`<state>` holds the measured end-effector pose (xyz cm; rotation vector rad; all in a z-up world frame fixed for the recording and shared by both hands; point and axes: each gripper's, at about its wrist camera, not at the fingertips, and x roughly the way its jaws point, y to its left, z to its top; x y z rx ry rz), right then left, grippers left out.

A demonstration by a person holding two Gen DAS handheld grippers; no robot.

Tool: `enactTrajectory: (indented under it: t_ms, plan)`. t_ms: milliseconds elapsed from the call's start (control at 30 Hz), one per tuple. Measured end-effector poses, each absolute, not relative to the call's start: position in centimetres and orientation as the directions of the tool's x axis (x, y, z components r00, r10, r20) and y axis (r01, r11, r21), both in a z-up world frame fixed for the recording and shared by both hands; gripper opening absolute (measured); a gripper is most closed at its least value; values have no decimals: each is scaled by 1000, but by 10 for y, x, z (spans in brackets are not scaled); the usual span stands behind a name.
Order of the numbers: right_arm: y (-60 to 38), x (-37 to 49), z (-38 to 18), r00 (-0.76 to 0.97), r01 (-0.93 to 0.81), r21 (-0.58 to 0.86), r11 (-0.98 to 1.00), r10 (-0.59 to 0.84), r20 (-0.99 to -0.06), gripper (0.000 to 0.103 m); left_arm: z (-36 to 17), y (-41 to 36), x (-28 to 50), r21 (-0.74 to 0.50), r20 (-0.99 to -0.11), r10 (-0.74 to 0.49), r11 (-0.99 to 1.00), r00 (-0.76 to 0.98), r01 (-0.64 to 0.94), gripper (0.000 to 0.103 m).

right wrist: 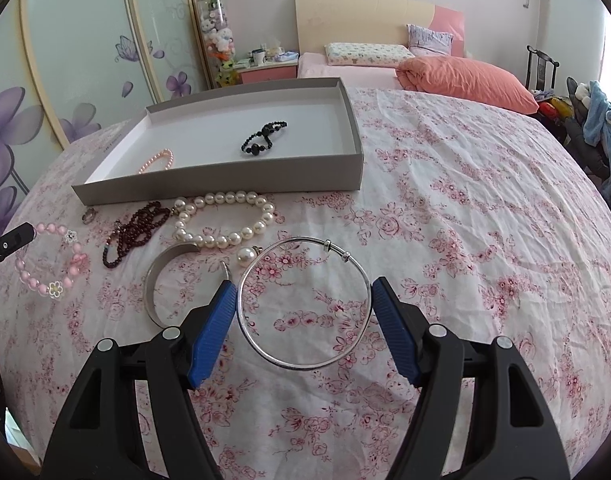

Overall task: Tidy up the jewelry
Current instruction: 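Lift the silver hoop bangle with the right tool while the left tool lifts the pink crystal bracelet, then lower both held pieces into the white tray and open both tools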

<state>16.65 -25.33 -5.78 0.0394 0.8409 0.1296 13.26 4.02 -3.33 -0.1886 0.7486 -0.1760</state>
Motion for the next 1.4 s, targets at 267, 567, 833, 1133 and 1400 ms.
enactTrajectory:
  t_ms: [267, 567, 833, 1133, 1400]
  plan:
    - [-249, 162, -51, 686, -104, 96, 990, 141, -714, 70, -23, 40, 127, -257, -622, -241, 962, 745, 96, 22]
    - [-241, 156, -42, 719, -121, 102, 987, 158, -677, 70, -15, 39, 123, -265, -592, -237, 960, 770, 92, 21]
    - [-233, 149, -34, 752, -135, 106, 985, 172, -637, 70, -11, 35, 121, -258, -579, -235, 961, 780, 98, 21]
    - [-226, 145, -27, 776, -154, 102, 983, 184, -604, 70, -7, 35, 120, -264, -566, -236, 960, 790, 97, 21]
    - [-219, 140, -17, 817, -167, 79, 983, 183, -547, 70, 2, 29, 121, -247, -550, -223, 964, 805, 98, 21]
